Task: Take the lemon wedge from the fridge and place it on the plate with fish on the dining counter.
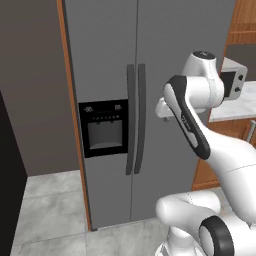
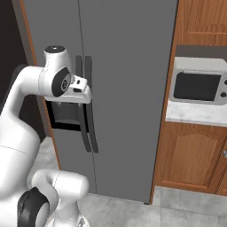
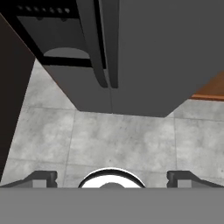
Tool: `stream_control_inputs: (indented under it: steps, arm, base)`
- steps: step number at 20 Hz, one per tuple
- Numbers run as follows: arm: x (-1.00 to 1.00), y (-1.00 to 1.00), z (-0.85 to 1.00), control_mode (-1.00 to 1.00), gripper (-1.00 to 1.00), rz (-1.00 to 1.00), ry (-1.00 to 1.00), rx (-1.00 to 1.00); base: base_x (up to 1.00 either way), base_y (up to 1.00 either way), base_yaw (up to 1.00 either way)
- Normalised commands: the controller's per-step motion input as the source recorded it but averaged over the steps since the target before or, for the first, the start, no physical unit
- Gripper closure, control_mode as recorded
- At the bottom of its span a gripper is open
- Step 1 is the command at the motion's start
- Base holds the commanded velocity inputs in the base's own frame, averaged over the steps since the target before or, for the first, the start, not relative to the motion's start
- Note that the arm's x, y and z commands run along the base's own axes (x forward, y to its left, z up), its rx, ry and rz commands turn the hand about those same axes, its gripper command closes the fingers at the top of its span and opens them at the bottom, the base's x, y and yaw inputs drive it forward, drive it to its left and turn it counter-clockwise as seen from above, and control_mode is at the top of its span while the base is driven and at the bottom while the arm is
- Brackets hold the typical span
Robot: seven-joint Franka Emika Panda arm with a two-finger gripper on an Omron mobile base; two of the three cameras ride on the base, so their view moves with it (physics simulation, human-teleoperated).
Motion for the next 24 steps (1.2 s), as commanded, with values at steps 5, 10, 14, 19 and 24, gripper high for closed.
stream_control_inputs:
  steps: [5,10,14,19,24]
  arm:
    - [0.80,-0.27,-0.04,-1.00,-1.00,0.00,0.02,0.00]
    - [0.87,0.02,-0.05,-1.00,-1.00,0.07,-0.12,-0.03]
    - [0.17,0.27,-0.03,-1.00,-1.00,0.20,-0.50,-0.03]
    - [0.12,0.28,-0.13,-1.00,-1.00,0.09,-0.31,0.02]
    - [0.05,0.13,-0.03,-1.00,-1.00,0.02,-0.03,0.03]
  base:
    - [0.00,0.00,0.00]
    - [0.00,0.00,0.00]
    - [0.00,0.00,0.00]
    - [0.00,0.00,0.00]
    - [0.00,0.00,0.00]
